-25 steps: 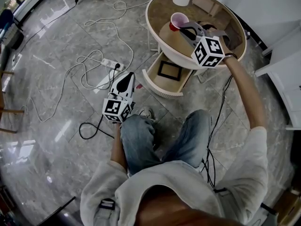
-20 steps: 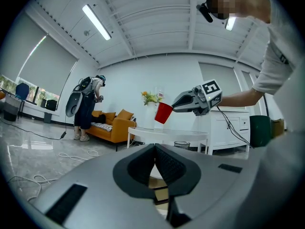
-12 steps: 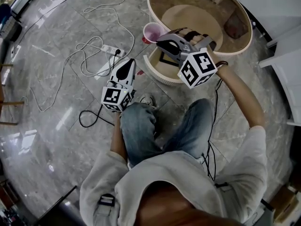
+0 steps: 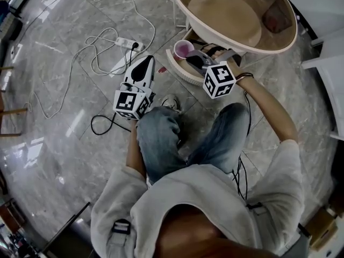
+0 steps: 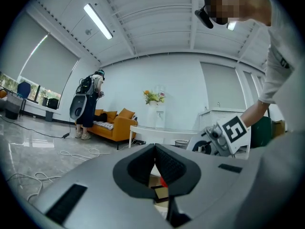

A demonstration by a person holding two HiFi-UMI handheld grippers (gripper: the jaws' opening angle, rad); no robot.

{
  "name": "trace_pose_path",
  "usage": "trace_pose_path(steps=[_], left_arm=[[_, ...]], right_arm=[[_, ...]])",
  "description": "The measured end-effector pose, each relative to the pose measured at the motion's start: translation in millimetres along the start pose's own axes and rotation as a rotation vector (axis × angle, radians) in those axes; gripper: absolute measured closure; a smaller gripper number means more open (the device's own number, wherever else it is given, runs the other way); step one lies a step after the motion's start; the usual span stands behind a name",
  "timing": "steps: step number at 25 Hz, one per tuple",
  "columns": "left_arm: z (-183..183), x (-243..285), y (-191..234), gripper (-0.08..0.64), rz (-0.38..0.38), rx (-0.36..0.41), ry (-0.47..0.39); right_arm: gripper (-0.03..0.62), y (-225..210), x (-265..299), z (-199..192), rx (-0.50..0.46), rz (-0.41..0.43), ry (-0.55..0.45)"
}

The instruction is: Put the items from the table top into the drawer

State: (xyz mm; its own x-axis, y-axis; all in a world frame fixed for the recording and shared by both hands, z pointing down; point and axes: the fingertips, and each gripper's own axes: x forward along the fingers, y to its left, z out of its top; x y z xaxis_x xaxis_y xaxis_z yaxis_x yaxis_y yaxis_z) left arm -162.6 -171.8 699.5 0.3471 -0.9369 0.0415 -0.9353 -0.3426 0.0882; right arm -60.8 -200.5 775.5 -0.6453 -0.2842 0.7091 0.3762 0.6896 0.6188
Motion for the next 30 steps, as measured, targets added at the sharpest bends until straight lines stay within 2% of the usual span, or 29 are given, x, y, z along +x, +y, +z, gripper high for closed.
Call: trace_pose_path(steps=[5,12,22,30], left_arm=[[-0.3,-2.6,2.9,0.545,0.008,0.001,-0.001],[-3.8,-3.5,6.8,0.545,0.016,-0.005,0.006],[-7.5,-4.1,10.0,0.545,0.017,-0.013,0.01],[-6.9,-1.7,7.8,0.545,0.009,-0.012,0.01]], right_arm=[[0.555,44.7,35.1,-57.0,0.08,0.08,0.114],[0.555,99.0,75.9,-110.6,0.106,0.174,0.236],[0.551,118.9,99.1,-130.4,0.211,0.236,0.267],[0.484,125.1,92.6,-125.1,0.26,0.289,0.241]])
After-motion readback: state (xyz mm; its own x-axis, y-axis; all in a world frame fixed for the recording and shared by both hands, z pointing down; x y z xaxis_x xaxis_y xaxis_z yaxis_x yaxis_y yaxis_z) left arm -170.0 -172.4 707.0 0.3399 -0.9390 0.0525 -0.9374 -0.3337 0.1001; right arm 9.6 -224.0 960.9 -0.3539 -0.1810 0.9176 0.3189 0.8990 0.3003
